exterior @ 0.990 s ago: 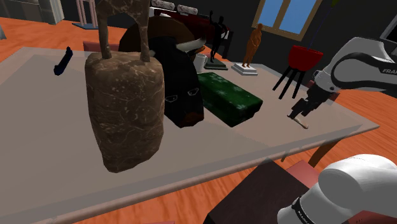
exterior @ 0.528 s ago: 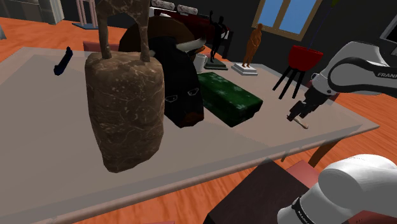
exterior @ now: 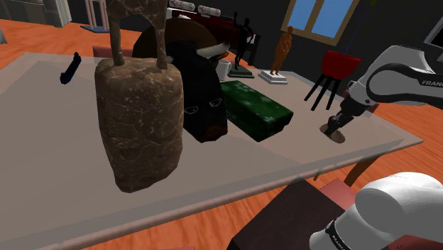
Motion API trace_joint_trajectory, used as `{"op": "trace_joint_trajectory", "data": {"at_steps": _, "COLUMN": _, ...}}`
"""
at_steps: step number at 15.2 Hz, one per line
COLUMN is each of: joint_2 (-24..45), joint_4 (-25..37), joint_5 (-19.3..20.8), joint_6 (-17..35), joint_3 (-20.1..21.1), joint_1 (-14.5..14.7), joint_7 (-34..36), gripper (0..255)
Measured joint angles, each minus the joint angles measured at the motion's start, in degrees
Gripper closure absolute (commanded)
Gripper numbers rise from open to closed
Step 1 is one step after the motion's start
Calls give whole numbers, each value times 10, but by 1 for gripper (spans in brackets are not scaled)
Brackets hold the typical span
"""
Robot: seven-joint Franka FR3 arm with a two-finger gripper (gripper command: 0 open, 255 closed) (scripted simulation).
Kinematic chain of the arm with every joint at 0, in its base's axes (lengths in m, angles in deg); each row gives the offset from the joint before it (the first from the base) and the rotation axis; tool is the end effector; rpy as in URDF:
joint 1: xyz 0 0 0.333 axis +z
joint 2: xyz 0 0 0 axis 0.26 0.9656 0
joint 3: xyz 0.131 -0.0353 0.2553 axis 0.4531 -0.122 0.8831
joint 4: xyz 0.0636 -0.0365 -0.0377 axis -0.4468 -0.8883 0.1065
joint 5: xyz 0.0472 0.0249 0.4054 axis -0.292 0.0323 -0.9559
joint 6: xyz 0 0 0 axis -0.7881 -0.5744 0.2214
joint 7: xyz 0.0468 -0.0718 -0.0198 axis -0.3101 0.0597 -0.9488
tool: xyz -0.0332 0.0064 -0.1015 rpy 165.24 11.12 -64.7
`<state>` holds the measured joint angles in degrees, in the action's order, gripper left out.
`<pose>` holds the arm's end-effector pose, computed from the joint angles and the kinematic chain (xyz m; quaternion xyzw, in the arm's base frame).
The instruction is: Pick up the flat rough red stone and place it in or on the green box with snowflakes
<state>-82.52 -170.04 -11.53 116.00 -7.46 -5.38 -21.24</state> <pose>0.2507 -0.2212 0.4421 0.9884 -0.1306 0.0753 0.0183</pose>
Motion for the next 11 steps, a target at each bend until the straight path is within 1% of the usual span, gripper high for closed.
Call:
{"op": "trace_joint_trajectory", "data": {"at_steps": 3, "joint_2": 1, "joint_4": -1, "joint_5": 0, "joint_6": -1, "joint_3": -1, "joint_1": 0, "joint_7": 0, "gripper": 255}}
{"op": "trace_joint_trajectory", "data": {"at_steps": 4, "joint_2": 1, "joint_4": -1, "joint_5": 0, "joint_6": -1, "joint_3": -1, "joint_1": 0, "joint_7": 0, "gripper": 0}}
{"op": "trace_joint_trajectory", "data": {"at_steps": 5, "joint_2": 0, "joint_4": 0, "joint_5": -1, "joint_6": -1, "joint_3": 0, "joint_1": 0, "joint_7": 0, "gripper": 0}}
{"op": "trace_joint_trajectory", "data": {"at_steps": 6, "joint_2": 15, "joint_4": 23, "joint_5": -15, "joint_6": -16, "joint_3": -15, "joint_1": 7, "joint_7": -10, "gripper": 0}}
{"op": "trace_joint_trajectory", "data": {"at_steps": 7, "joint_2": 40, "joint_4": 56, "joint_5": -34, "joint_6": -39, "joint_3": -40, "joint_1": 16, "joint_7": -25, "gripper": 0}}
{"op": "trace_joint_trajectory", "data": {"at_steps": 9, "joint_2": 102, "joint_4": 139, "joint_5": -86, "joint_6": -100, "joint_3": -102, "joint_1": 42, "joint_7": -62, "gripper": 0}}
{"op": "trace_joint_trajectory", "data": {"at_steps": 11, "joint_2": 179, "joint_4": 234, "joint_5": -147, "joint_6": -173, "joint_3": -179, "joint_1": 78, "joint_7": -105, "gripper": 0}}
